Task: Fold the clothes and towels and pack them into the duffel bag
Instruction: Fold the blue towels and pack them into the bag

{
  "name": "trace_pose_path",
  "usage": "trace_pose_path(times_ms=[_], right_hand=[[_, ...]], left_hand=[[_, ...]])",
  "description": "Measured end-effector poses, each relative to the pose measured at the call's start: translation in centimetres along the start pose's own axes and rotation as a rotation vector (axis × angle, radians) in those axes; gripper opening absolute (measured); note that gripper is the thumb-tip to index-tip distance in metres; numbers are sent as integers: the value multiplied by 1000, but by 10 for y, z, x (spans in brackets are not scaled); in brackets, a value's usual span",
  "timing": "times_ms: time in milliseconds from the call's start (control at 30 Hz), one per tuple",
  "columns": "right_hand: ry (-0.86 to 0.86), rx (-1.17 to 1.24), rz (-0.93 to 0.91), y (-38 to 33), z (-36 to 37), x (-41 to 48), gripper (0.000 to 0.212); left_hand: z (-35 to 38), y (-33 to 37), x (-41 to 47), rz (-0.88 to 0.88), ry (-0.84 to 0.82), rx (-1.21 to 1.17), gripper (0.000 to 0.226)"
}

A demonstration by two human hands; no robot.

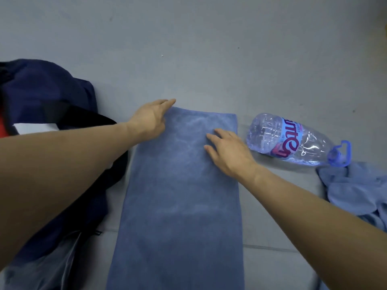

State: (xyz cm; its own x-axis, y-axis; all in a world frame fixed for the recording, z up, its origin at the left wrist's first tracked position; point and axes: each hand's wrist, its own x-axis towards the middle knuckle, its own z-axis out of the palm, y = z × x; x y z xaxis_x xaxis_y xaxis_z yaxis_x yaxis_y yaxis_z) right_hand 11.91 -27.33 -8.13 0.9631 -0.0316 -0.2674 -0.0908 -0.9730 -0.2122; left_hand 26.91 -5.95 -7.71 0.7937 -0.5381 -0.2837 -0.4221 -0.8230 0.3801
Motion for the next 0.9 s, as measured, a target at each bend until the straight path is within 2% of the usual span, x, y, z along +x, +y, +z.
trace_pose_path(times_ms=[67, 167, 333, 433, 600, 700, 800, 900], right_hand=[[81, 26, -20, 2, -9, 13, 40], [12, -52, 40, 9, -22, 35, 47], [-148, 29, 225, 25, -35, 54, 49], [-173, -9, 221, 25, -34, 59, 49], [-103, -39, 214, 23, -31, 53, 38], [1, -58, 156, 22, -41, 49, 30], [95, -103, 119, 24, -70, 50, 26], [160, -118, 76, 25, -104, 43, 26]], left_hand=[[-1, 4, 9, -4, -19, -21, 69], [-7, 9, 22, -46, -59, -18, 62], [-25, 5, 26, -18, -38, 170, 18], [-36, -11, 18, -13, -13, 213, 15], [-47, -46, -1, -46, -4, 261, 18], [-54, -54, -13, -102, 91, 248, 18], [-66, -46, -17, -163, 263, 161, 21], [-77, -25, -23, -132, 382, 141, 23]])
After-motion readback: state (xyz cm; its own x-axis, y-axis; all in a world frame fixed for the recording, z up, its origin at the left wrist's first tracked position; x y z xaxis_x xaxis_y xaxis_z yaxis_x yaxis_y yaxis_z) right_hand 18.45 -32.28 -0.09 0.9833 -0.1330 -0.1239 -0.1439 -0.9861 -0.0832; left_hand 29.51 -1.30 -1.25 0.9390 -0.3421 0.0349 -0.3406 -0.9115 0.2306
